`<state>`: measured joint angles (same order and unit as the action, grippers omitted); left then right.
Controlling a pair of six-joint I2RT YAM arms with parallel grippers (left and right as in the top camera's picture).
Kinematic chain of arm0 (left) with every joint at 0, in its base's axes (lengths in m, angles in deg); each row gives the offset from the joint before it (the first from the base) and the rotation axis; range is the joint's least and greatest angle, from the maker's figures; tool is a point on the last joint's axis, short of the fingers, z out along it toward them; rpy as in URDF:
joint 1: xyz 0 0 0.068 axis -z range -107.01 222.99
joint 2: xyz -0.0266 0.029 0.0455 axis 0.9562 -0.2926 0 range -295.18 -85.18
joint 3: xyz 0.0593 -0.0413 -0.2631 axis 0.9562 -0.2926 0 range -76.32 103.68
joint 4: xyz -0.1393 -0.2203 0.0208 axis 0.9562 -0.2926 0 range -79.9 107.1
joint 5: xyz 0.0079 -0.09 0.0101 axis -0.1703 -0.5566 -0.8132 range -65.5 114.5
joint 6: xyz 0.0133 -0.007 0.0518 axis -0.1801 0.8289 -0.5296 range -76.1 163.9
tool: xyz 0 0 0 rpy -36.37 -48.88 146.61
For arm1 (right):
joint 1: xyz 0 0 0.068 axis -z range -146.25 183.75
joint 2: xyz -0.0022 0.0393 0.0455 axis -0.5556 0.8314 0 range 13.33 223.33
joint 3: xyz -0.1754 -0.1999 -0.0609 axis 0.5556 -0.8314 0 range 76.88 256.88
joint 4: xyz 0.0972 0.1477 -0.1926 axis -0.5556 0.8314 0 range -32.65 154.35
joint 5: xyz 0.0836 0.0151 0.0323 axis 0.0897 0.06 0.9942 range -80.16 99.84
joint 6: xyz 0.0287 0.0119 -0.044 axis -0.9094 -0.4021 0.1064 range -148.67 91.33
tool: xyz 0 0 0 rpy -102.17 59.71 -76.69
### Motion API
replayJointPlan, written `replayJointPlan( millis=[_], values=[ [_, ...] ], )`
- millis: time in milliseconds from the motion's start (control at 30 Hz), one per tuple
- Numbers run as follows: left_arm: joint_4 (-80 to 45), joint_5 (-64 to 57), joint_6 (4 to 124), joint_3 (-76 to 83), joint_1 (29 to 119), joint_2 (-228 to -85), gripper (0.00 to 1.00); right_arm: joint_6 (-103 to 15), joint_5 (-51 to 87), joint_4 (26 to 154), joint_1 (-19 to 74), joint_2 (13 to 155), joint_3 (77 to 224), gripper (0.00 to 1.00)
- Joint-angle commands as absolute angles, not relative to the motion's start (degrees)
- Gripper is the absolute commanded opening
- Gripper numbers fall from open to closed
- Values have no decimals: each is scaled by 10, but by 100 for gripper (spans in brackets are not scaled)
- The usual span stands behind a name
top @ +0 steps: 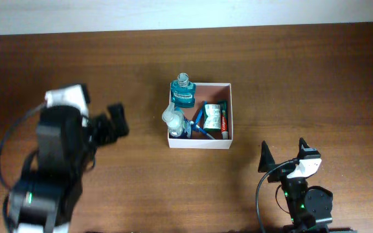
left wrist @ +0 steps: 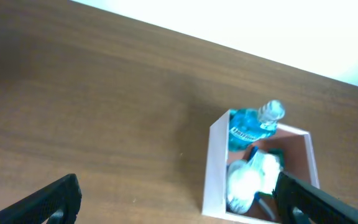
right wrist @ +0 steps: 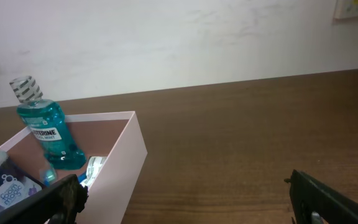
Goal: Pack container
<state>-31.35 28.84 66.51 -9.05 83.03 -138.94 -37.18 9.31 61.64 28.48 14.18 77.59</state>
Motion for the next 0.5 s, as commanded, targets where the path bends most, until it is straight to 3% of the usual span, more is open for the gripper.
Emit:
replayJointPlan(
  millis=[0,467],
  values=[
    [-313,315,668,-161,829,-1297,99,-366,96,619,290,135,772,98],
    [-295,316,668,-444,777,-1003,99,-366,96,619,290,135,772,98]
  ],
)
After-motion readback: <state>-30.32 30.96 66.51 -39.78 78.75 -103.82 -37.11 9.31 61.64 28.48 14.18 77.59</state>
